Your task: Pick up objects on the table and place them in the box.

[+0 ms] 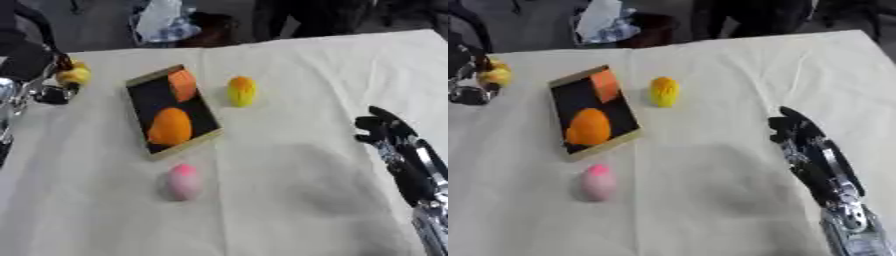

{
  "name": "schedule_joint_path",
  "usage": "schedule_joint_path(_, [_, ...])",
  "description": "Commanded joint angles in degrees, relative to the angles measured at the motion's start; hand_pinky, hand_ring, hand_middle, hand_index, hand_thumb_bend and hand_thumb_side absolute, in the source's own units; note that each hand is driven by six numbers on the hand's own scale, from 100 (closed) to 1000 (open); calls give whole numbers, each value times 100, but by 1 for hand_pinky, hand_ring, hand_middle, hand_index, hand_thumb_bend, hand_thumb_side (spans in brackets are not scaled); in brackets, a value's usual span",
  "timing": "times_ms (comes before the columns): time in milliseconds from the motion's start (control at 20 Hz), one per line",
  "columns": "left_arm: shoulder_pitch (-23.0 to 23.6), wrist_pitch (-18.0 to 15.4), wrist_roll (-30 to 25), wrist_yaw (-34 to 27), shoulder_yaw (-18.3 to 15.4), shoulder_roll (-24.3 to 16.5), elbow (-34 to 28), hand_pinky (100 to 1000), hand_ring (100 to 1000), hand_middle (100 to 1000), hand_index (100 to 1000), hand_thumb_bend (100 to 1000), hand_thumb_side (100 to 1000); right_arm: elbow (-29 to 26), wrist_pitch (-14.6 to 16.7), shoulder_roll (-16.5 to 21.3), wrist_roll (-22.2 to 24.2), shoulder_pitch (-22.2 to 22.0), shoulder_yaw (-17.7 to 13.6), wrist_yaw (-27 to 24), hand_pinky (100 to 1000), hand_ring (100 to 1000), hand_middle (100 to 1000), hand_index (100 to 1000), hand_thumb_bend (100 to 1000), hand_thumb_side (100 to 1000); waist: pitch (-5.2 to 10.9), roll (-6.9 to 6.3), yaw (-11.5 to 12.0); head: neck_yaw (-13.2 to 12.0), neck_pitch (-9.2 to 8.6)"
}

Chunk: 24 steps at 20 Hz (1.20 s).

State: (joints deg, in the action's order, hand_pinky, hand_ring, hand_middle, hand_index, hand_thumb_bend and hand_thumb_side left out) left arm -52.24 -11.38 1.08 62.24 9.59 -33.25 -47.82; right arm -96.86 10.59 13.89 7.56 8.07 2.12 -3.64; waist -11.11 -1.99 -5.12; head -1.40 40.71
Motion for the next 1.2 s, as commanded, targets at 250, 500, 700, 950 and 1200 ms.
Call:
schedule_joint_path(250, [11, -452, -639, -449, 202, -80, -1046, 561, 472, 492, 631, 243, 145, -106, 10, 85, 13, 49, -43, -24, 812, 866, 772, 916, 100, 564, 97, 60, -21, 18, -57])
schedule_joint_path(500, [-63, -508, -1188, -446, 328, 197, -1135, 571, 482, 504, 643, 249, 156, -102, 7, 74, 22, 45, -40, -26, 812, 866, 772, 917, 100, 565, 104, 63, -52, 18, -42])
schedule_joint_path(700, [-28, -550, -1456, -473, 415, 326, -1102, 587, 501, 525, 664, 256, 166, -100, 7, 75, 27, 41, -35, -25, 812, 866, 772, 916, 100, 566, 104, 57, -59, 20, -36])
schedule_joint_path(950, [40, -586, -1666, -356, 491, 440, -935, 621, 535, 568, 706, 277, 186, -99, 7, 71, 31, 40, -37, -27, 812, 866, 772, 917, 100, 566, 107, 62, -53, 21, -33])
schedule_joint_path(1200, [157, -602, -1845, -281, 495, 521, -745, 660, 584, 627, 772, 331, 205, -99, 7, 63, 38, 44, -33, -29, 812, 865, 772, 916, 100, 565, 111, 74, -37, 24, -38])
